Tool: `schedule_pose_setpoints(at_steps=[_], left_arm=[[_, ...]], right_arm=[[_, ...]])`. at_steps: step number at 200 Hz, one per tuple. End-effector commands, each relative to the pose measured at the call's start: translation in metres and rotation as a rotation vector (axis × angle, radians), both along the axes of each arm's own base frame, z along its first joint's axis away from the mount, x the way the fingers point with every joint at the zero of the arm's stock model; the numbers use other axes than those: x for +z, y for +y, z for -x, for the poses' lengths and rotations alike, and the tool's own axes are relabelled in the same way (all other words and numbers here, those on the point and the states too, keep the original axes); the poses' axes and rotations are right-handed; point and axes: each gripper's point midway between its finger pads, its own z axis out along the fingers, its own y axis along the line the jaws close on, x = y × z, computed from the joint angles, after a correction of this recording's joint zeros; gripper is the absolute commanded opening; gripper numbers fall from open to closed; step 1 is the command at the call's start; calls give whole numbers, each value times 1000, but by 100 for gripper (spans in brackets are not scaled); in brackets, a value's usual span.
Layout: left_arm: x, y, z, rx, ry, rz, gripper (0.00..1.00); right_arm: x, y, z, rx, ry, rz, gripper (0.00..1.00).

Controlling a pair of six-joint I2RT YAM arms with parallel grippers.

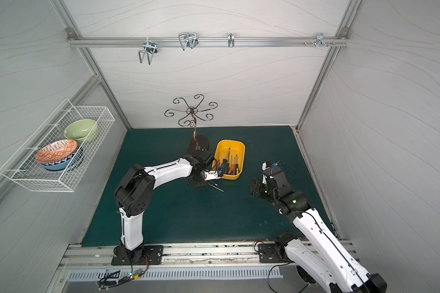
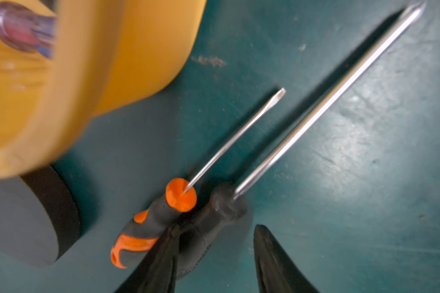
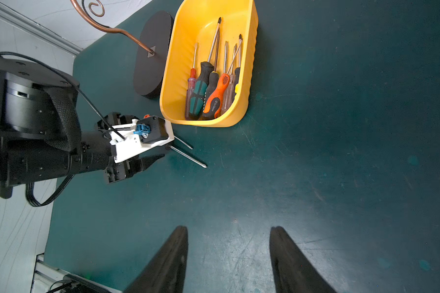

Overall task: Put the screwdriver on the desktop into the storage box
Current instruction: Pick up the screwdriver from the center of the board.

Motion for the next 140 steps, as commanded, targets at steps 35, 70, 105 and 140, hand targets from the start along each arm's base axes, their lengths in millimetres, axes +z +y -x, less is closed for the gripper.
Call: schedule_pose_setpoints(at_steps=[35,70,105,140], left_arm=[[-15,3,27,-38,190,-60,47],[-16,5,46,-54,267,-92,46],[-11,6,50,-46,271,-98,43],[-7,6,52,-30,258,-97,32]], right_arm=[[4,0,-2,3,-17,-8,55],[5,0,-2,2,-19,-9,55],[5,0,-2,-2,-18,-14,55],[5,0,-1,-2,-19,-19,55]])
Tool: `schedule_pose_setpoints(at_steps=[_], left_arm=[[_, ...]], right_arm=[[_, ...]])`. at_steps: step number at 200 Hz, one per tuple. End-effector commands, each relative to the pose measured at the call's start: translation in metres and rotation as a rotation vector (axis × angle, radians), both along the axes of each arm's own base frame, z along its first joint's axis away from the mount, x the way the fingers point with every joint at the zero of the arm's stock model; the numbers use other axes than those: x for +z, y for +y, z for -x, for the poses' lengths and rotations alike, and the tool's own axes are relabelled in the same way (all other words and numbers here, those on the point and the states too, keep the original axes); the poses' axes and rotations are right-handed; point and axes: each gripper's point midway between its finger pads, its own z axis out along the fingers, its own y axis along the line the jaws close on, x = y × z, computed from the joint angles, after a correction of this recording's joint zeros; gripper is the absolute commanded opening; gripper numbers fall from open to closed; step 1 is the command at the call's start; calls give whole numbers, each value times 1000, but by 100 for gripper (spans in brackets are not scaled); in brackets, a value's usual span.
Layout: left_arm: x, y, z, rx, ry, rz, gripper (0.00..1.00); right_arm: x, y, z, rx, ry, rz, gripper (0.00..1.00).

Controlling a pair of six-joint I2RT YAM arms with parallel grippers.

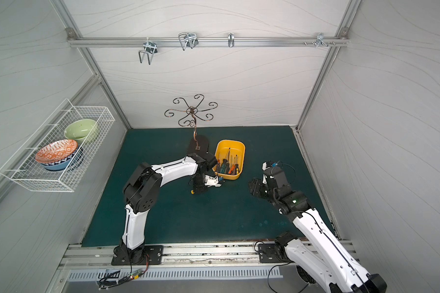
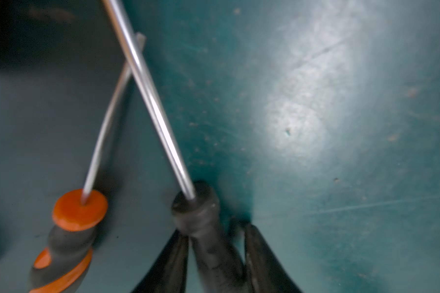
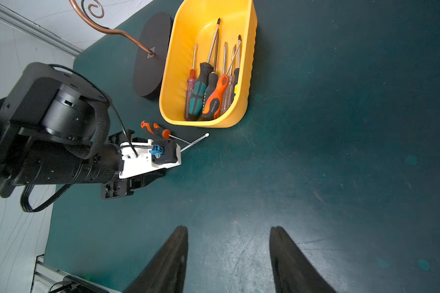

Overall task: Put the screwdriver on the desktop into the storage box
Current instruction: Pick up the screwdriver from the center of the board.

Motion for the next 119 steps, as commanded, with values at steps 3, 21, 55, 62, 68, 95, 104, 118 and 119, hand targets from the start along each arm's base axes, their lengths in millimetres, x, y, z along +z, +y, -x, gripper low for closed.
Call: schedule_pose_setpoints(at_steps=[3,21,55,62,68,95,104,118,119], left_arm=[[5,0,8,0,20,-5,31],[4,0,10,8,9,-8,24],[7,-2,19,39,0,15,9],[8,-3,21,49,-3,24,6],[9,-3,23,54,-4,31,2],[22,-3,29,105,-31,83,0],[28,-4,30,131,-49,108,0],[40,-5,31,182,-72,158,0],[40,-5,32,186,-73,160,0]], right_arm=[[5,1,-1,1,-17,-17,55],[6,1,0,2,-18,-20,55],[8,0,1,0,-24,-24,55],[9,0,1,-3,-27,-26,55],[9,-1,2,-2,-26,-27,55],[11,-2,3,-4,-33,-30,55],[12,-2,3,-6,-36,-30,55],[13,-3,4,-8,-39,-29,55],[13,-3,4,-8,-39,-29,55]])
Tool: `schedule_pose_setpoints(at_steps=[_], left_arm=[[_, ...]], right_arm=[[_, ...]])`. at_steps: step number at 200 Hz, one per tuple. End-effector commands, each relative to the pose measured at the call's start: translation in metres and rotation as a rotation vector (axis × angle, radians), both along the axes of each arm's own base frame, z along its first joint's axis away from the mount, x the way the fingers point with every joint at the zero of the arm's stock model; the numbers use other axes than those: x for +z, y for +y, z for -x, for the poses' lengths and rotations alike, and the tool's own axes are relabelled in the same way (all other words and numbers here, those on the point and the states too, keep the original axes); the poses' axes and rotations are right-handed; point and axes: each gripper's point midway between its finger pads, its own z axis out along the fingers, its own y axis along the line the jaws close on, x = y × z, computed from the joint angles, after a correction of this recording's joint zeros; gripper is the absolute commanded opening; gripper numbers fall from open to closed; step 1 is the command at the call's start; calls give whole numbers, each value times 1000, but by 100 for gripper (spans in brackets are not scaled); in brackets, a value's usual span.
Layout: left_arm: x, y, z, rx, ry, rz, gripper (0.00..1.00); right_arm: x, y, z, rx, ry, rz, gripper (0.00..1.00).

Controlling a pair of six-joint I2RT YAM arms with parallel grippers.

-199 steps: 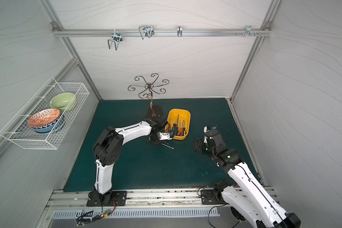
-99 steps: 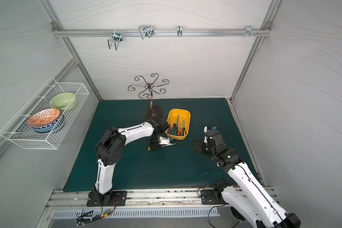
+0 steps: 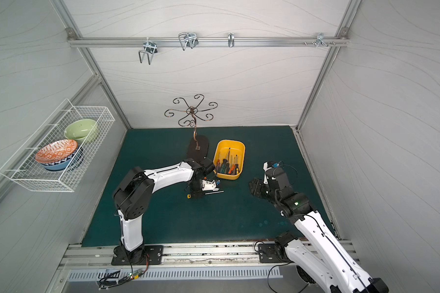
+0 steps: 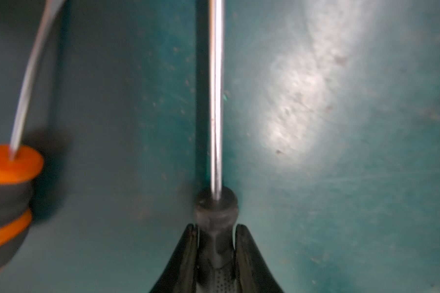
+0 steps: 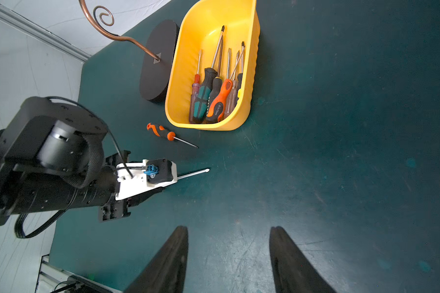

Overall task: Put the screwdriver on the desktop into the storage box
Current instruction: Pick up the screwdriver from the center of the board, then place the screwdriver in the storage box.

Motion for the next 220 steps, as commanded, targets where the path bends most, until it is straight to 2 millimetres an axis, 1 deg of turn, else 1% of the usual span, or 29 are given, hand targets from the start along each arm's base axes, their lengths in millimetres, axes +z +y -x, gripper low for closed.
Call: schedule_pose_setpoints(at_steps=[1,25,54,76,86,96,108,118,132,173,196,202,204,206,220], left_arm=[[31,-15,-3,92,-69,129,0],[55,-24,-1,204,-107,252,0],[94,-42,-5,391,-121,443,0],[126,-57,-18,565,-128,572,0],[140,-64,-28,652,-135,624,0],[150,-71,-37,748,-120,666,0],[157,-81,-46,819,-93,691,0],[159,-88,-54,884,-67,688,0],[159,-101,-64,916,-36,685,0],[139,-132,-95,982,14,655,0],[134,-148,-111,1008,26,664,0],[125,-149,-113,1014,34,651,0],[132,-153,-117,1012,29,669,0],[132,-155,-119,1011,28,673,0],[126,-163,-127,1015,34,674,0]], right_arm=[[5,-2,2,-7,-10,-13,55],[5,-3,2,-9,-13,-12,55],[7,-3,3,-10,-16,-12,55],[7,-4,3,-14,-19,-13,55],[7,-4,3,-15,-18,-14,55],[8,-4,3,-15,-20,-15,55],[7,-4,3,-16,-18,-16,55],[8,-4,3,-17,-21,-15,55],[9,-4,3,-18,-21,-16,55],[9,-6,3,-21,-21,-8,55],[9,-6,3,-22,-25,-4,55],[9,-7,3,-24,-25,-3,55],[8,-7,3,-23,-23,-1,55],[9,-7,3,-24,-24,-2,55],[8,-7,2,-22,-25,-2,55]])
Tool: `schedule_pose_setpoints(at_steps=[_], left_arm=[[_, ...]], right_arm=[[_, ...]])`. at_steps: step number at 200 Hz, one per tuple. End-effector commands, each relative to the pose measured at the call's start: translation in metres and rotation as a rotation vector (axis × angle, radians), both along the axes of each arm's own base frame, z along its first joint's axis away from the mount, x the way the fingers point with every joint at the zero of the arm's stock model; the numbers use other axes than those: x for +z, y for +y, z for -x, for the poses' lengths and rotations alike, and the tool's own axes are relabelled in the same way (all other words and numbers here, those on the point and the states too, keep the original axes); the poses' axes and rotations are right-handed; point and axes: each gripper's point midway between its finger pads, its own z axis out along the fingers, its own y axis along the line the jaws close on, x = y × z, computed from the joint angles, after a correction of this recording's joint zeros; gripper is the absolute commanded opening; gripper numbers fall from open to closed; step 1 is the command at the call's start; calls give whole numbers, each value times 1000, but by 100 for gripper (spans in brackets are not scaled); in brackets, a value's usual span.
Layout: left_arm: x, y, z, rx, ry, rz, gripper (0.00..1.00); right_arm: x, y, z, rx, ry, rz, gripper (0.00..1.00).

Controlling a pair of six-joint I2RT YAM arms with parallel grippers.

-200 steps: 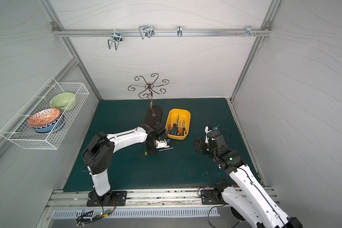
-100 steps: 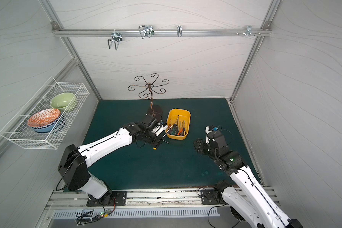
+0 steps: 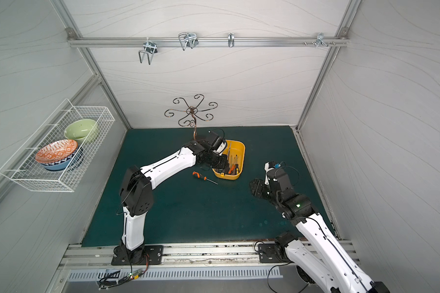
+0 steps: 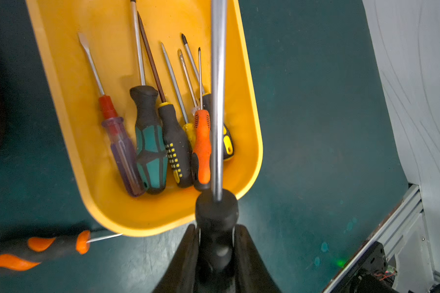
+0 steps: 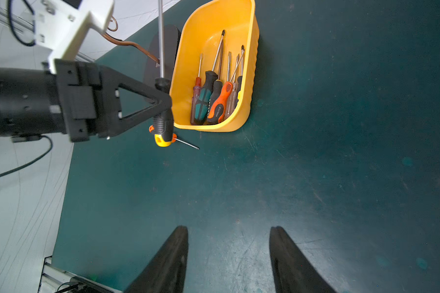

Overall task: Put the screwdriver on the desktop into the storage box
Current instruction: Place the screwdriver in the storage box.

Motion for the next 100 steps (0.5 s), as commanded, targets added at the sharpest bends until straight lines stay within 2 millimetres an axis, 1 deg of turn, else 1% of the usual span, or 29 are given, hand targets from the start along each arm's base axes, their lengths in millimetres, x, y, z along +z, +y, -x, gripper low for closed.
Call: schedule_pose_setpoints(at_steps=[1,23,46,74,100], left_arm=[[16,-23,-18,19,-20,68,0],[5,-31,-32,8,-13,45,0],[-12,-31,-42,11,20,12,0],[-31,-27,-45,22,49,-48,0],[-43,-21,-42,6,47,-117,0]], right_arm=[[5,-4,0,-12,-15,5,55],[4,-3,0,-9,-12,8,55],[3,-4,0,-12,-11,11,55],[1,-5,0,-14,-9,15,55],[-1,-4,-1,-14,-4,17,55]])
